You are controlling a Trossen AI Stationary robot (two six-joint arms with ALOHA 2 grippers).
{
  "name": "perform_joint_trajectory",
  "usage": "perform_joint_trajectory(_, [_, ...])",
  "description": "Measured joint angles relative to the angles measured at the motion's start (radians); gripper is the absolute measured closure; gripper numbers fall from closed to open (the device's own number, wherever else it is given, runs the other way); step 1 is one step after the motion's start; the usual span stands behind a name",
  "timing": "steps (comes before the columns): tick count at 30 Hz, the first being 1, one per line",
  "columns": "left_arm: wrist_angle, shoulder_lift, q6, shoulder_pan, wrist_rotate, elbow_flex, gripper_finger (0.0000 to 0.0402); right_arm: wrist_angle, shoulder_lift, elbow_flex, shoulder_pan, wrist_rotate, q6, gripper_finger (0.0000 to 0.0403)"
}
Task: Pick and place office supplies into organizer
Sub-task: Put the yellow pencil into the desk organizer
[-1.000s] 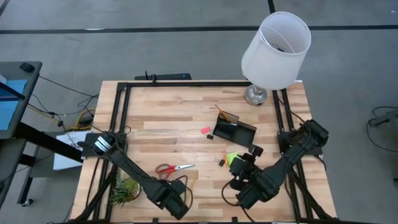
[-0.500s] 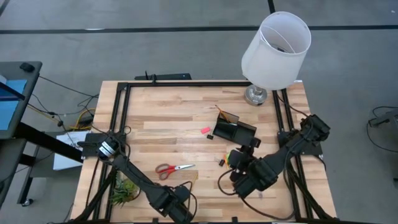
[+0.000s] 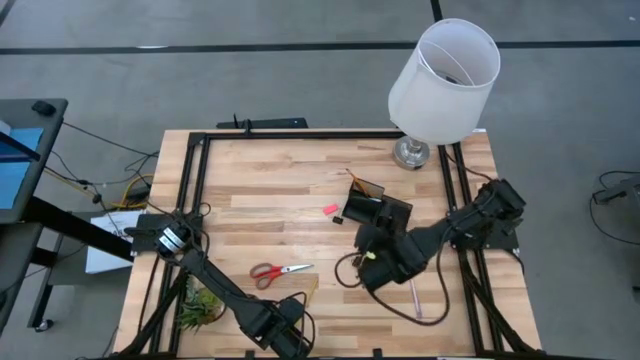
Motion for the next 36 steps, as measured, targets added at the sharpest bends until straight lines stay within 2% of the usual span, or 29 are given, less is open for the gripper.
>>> perform_joint_trajectory(4, [0.045,0.037,0.005,-0.003,0.02,0.012,0.0267,-0.002,0.0,0.0,-0.04,0.0,-0.003,0.0289])
perform_joint_trajectory(9, [-0.006,0.087,0.036,-0.002,0.053,0.048,0.0267,-0.001,0.0,-0.001,-0.074,0.0,-0.027,0.0289])
perform_joint_trajectory(22, [-0.022,0.088,0.035,0.005,0.016,0.05,0.0271,0.006,0.001,-0.001,-0.093,-0.003,-0.052,0.0289])
perform_joint_trajectory(25, [-0.037,0.088,0.042,0.014,0.017,0.05,0.0292,0.006,0.001,-0.001,-0.093,-0.003,-0.053,0.0289])
perform_joint_trajectory(33, [-0.04,0.088,0.11,0.029,0.033,0.048,0.0388,0.006,0.001,-0.001,-0.093,-0.003,-0.055,0.0289])
perform_joint_trajectory(36, [-0.044,0.088,0.118,0.031,0.038,0.048,0.0392,0.006,0.001,-0.001,-0.093,-0.003,-0.055,0.0289])
